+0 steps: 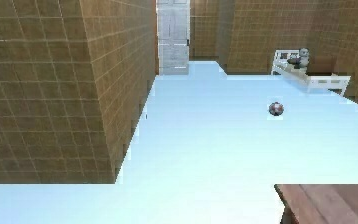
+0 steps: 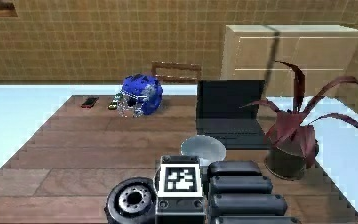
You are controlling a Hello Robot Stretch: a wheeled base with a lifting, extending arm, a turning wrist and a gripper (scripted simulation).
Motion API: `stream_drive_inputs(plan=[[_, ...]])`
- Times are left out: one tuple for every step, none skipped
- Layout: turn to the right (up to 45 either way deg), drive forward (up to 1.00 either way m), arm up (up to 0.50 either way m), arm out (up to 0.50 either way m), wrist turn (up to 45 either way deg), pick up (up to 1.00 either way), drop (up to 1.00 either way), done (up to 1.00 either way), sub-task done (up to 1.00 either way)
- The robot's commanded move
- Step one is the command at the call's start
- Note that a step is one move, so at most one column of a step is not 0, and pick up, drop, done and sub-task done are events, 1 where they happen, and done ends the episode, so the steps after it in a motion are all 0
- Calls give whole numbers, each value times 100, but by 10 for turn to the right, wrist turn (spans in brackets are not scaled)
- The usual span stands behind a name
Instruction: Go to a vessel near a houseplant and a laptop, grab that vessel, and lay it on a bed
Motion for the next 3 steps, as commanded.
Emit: stream_drive_inputs(plan=[[0,95,0,0,0,0,0,0,0],[240,0,0,0,0,0,0,0,0],[0,100,0,0,0,0,0,0,0]])
